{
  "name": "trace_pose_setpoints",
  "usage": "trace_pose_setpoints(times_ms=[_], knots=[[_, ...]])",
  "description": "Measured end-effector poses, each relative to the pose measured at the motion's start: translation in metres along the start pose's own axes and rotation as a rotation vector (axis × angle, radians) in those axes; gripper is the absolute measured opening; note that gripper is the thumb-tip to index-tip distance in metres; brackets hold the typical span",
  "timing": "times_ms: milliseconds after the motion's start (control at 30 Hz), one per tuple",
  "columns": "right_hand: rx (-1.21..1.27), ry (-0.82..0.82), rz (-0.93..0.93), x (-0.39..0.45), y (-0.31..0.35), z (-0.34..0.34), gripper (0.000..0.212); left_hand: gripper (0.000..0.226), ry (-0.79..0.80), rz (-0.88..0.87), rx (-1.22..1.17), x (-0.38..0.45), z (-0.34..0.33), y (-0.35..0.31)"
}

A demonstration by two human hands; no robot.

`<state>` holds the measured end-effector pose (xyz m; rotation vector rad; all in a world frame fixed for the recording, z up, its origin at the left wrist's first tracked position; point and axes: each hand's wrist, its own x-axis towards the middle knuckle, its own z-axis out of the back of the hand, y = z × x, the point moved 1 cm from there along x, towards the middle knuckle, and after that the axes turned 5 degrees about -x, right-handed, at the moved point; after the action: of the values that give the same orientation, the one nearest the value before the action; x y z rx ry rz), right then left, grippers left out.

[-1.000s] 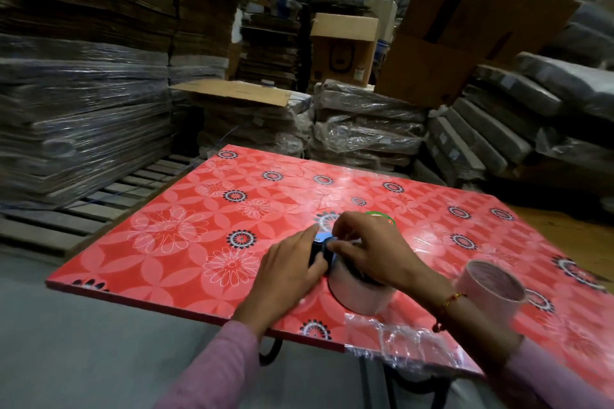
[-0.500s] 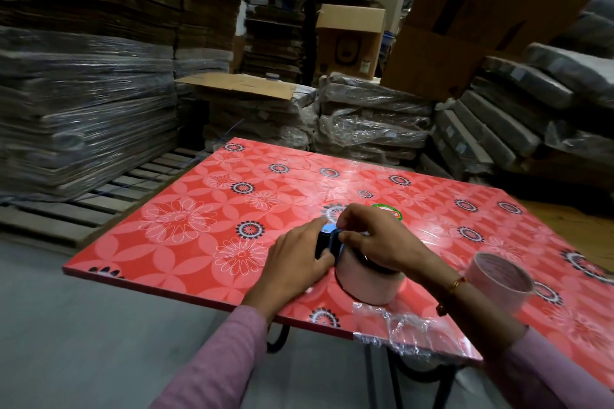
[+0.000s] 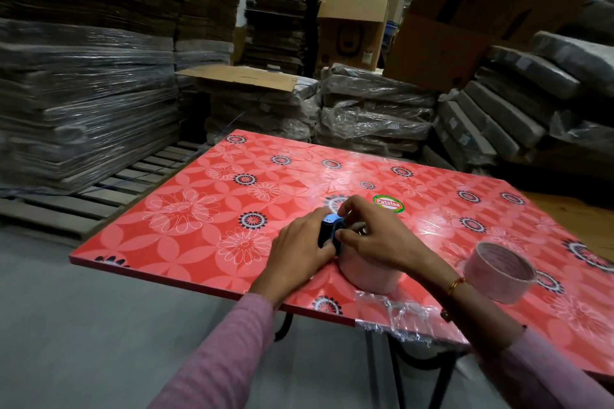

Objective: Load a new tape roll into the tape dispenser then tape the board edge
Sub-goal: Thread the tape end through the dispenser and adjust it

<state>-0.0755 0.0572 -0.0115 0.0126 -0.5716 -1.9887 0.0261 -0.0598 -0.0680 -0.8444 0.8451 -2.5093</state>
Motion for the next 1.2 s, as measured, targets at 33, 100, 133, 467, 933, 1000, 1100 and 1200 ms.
trace_pose_setpoints(times_ms=[33, 100, 133, 467, 933, 1000, 1100, 1200], knots=[[-0.005, -0.006, -0.003, 0.0, 0.0, -0.001, 0.028, 0.049, -0.003, 0.003, -0.004, -0.001, -0.001, 0.0], [0.011, 0.011, 0.001, 0.0, 0.0, -0.004, 0.029, 0.047, -0.001, 0.009, -0.013, -0.002, -0.003, -0.001], [0.024, 0.025, 0.006, -0.002, 0.0, -0.004, 0.031, 0.047, -0.001, 0.011, -0.017, -0.002, -0.003, -0.002], [0.046, 0.171, 0.079, -0.005, -0.007, 0.011, 0.047, 0.056, 0.019, 0.011, -0.024, -0.002, -0.001, 0.0], [0.018, 0.197, 0.173, -0.007, -0.012, 0.013, 0.045, 0.06, 0.109, -0.018, -0.058, 0.004, 0.007, 0.013], [0.056, 0.172, 0.178, -0.006, -0.012, 0.011, 0.038, 0.06, 0.081, -0.04, -0.024, 0.003, 0.005, 0.01], [0.095, 0.135, 0.157, -0.001, -0.015, 0.009, 0.022, 0.059, 0.053, -0.051, 0.021, 0.002, 0.003, 0.006], [0.085, 0.102, 0.089, 0.007, -0.014, 0.007, 0.02, 0.061, 0.063, -0.042, 0.015, 0.001, 0.003, 0.006]])
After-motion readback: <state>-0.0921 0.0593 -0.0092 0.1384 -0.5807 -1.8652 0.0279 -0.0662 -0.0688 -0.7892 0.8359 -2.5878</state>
